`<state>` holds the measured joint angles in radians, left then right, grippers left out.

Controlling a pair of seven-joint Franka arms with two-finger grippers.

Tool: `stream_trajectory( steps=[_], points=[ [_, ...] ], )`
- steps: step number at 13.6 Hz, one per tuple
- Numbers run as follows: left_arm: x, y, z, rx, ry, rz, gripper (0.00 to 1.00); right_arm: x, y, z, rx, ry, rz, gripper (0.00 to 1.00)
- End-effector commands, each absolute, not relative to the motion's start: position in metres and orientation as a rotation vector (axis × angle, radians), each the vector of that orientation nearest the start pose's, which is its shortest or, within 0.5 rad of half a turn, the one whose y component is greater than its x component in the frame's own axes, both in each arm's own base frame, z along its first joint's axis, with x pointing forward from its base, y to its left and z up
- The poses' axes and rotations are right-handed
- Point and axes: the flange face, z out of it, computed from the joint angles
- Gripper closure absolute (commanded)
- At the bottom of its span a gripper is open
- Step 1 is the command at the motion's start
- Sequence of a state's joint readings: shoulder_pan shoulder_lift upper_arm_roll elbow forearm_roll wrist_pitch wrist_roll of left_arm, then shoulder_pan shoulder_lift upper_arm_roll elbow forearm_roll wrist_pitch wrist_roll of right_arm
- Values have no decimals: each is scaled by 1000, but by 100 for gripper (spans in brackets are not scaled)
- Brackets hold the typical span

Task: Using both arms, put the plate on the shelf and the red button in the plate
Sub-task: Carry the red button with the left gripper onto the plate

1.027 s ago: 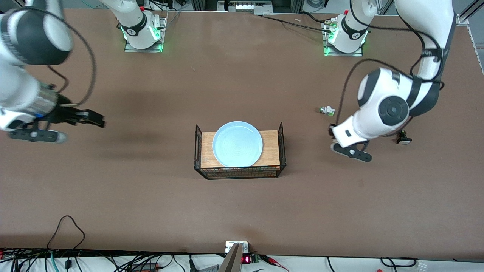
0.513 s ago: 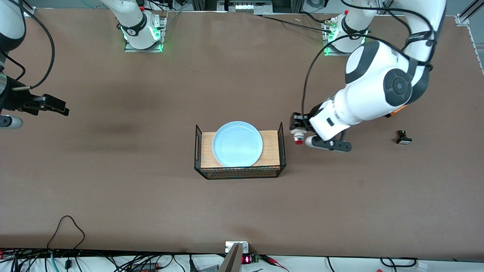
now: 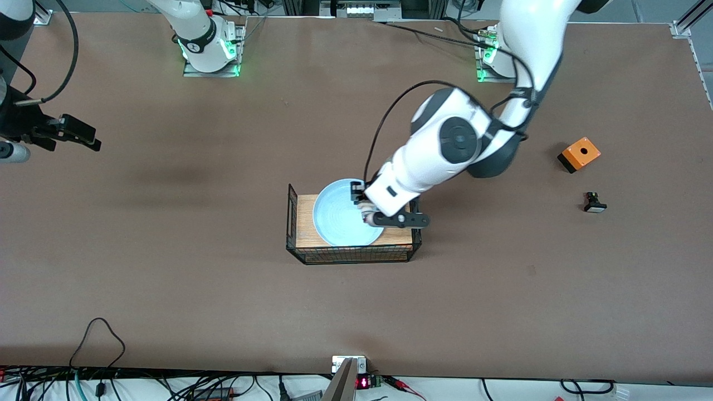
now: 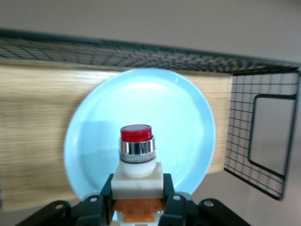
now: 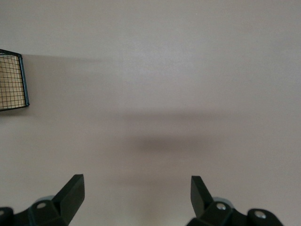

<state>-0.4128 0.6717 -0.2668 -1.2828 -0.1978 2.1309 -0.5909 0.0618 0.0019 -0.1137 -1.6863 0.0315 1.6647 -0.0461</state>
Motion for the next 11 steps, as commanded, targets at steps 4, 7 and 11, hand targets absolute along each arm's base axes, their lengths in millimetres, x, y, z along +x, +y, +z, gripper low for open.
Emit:
stream_trajectory(
  steps=[4, 7, 11],
  points=[
    [602, -469, 356, -3394, 7, -45, 93, 551, -22, 583, -3124, -25, 49, 0],
    [602, -468, 362, -3395, 0, -55, 0, 550, -18, 582, -3125, -30, 69, 0],
    [610, -441, 402, -3377, -41, -54, 0, 550, -19, 584, -3123, -3, 64, 0]
  ],
)
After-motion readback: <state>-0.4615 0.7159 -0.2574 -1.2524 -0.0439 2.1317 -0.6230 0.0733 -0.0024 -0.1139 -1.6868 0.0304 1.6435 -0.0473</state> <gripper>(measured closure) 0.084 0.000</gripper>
